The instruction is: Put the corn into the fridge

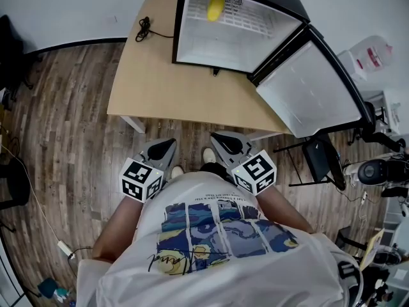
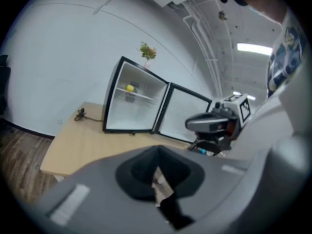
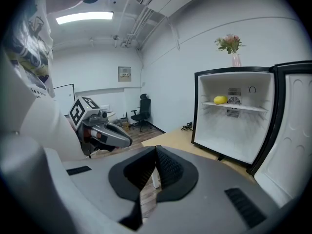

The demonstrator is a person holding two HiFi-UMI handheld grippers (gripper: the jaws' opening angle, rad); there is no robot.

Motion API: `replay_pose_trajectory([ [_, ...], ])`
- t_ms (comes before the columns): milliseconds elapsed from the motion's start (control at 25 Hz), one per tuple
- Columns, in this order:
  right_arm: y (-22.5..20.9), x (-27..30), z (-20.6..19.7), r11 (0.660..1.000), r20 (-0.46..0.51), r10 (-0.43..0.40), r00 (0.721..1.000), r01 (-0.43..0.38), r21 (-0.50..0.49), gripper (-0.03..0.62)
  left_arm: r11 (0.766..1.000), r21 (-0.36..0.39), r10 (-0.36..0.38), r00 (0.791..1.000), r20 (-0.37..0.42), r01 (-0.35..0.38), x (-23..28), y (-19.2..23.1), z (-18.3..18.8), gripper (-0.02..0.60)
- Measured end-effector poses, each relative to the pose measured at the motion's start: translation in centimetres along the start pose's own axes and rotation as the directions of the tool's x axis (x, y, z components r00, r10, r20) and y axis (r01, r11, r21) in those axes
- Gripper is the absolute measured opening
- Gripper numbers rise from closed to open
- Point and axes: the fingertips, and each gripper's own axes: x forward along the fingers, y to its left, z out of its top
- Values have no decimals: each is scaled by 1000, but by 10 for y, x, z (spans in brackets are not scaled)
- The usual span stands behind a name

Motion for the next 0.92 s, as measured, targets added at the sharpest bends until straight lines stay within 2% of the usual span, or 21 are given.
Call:
replay_pose_trajectory([
  [920,9,9,5,1000,0,27,1000,-27,-11,11,1000,-25,15,1000,-2,-15,-5,5,-10,9],
])
